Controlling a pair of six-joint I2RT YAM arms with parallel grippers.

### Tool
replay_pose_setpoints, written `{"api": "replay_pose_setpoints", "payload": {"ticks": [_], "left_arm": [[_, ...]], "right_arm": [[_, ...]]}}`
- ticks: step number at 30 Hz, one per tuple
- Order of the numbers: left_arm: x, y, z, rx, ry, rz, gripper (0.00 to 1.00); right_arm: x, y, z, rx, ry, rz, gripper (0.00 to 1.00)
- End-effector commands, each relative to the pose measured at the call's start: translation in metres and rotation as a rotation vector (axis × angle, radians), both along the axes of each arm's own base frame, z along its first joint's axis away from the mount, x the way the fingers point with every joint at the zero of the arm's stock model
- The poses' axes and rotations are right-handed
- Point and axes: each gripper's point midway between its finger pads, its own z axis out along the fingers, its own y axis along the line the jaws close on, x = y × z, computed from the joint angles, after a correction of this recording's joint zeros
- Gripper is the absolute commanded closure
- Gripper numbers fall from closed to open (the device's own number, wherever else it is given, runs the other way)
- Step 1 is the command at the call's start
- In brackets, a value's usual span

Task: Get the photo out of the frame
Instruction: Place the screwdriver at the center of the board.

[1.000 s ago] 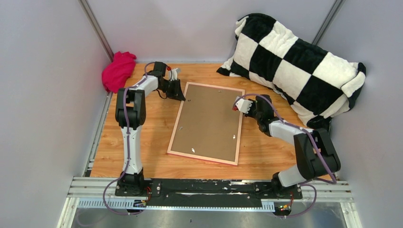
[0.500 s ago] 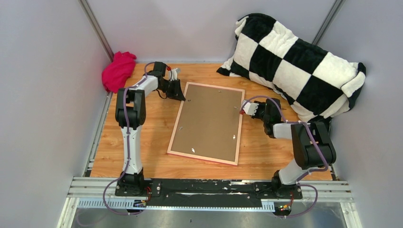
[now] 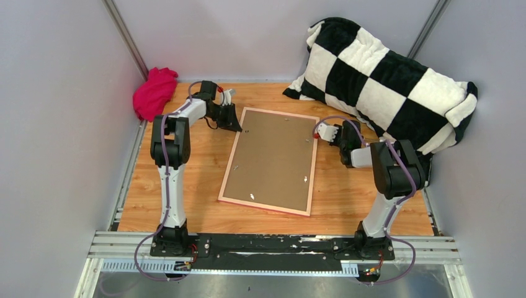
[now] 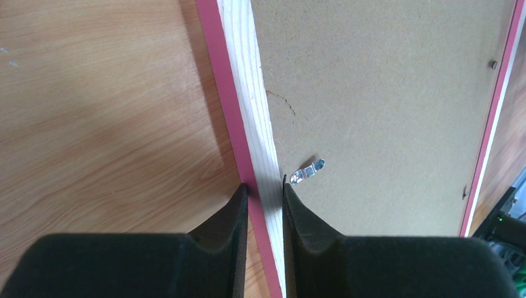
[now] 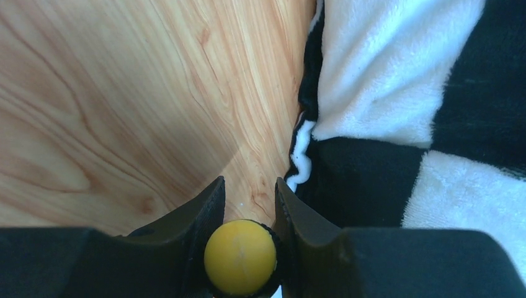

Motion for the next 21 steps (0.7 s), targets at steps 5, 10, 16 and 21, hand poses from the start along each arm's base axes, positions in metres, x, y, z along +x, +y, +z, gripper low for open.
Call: {"api": "replay_pose_setpoints", "payload": {"ticks": [5, 10, 16, 21], "left_arm": [[-0.014, 0.008, -0.052, 0.078, 0.089, -0.005, 1.00], [-0.014, 0.008, -0.052, 0.078, 0.089, -0.004, 1.00], [-0.013, 0.008, -0.051, 0.080, 0.087, -0.003, 0.98], [-0.014, 0.008, -0.052, 0.079, 0.088, -0.003, 0.96]], "right_arm": [[0.008, -0.043, 0.003, 0.006, 0.011, -0.172, 0.73], [0.009, -0.047, 0.010, 0.058, 0.026, -0.217, 0.16], [0.015, -0.050, 0.019, 0.110, 0.062, -0.287, 0.07], [0.016, -0.054, 0.028, 0.128, 0.069, -0.340, 0.06]]}}
